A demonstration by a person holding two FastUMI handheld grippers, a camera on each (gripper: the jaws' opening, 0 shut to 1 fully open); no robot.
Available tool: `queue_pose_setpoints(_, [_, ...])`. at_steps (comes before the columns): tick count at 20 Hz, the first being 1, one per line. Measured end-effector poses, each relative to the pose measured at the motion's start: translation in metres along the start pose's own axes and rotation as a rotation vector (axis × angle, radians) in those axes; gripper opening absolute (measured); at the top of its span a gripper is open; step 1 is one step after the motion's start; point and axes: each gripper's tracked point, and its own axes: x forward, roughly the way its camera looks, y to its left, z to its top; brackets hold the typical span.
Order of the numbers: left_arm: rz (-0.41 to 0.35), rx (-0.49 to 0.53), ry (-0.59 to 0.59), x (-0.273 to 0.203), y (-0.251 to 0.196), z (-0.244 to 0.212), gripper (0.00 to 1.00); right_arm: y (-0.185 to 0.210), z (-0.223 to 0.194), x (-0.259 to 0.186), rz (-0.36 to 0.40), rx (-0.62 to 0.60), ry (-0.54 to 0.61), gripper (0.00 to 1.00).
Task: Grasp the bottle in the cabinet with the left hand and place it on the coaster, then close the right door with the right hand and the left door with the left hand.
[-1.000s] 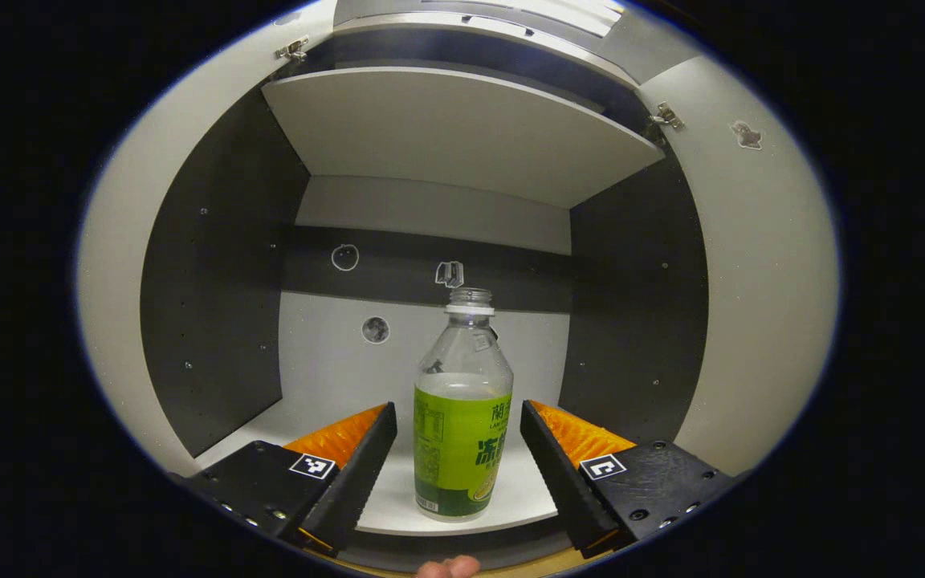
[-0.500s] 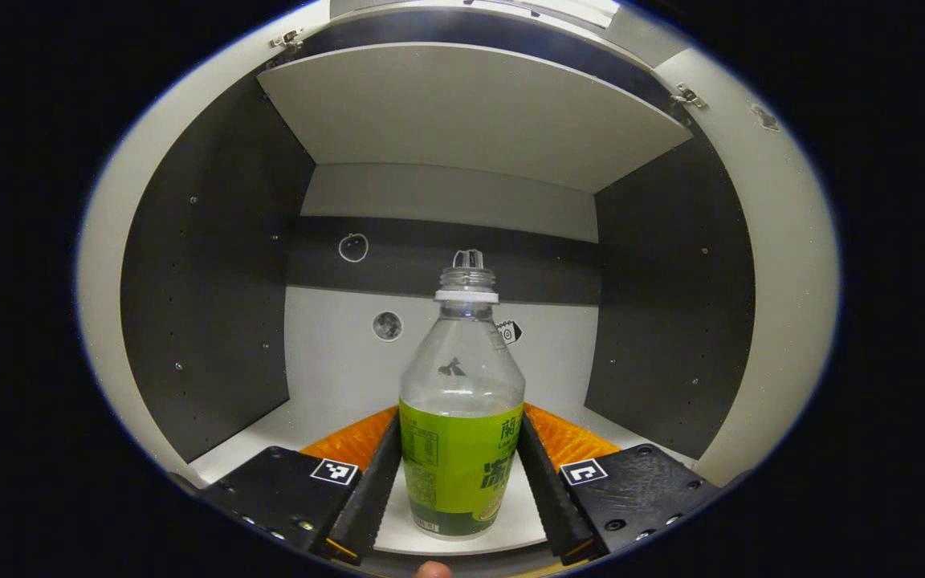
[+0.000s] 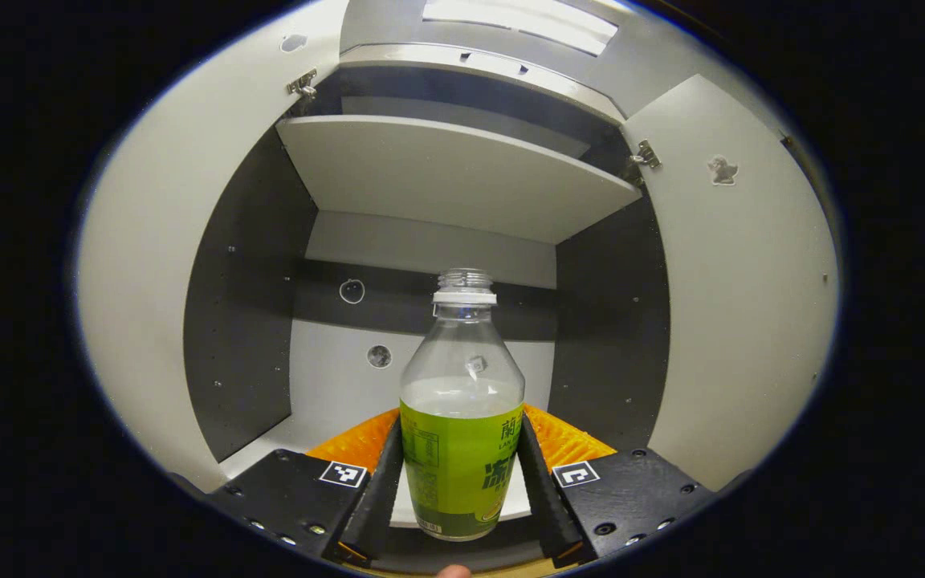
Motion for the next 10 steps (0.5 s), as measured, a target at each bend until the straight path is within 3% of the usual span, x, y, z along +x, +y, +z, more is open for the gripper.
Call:
queue_pose_setpoints(4, [-0.023, -0.020, 0.024, -0.062, -0.012, -0.018, 0.69, 0.010, -0.001, -0.002, 0.046, -0.016, -0.001, 0.99])
queue_pose_setpoints(10, [-0.025, 0.065, 0.030, -0.159, -0.031, -0.088, 0.69, 0.020, 0.005, -0.005, 0.107, -0.032, 0.021, 0.99])
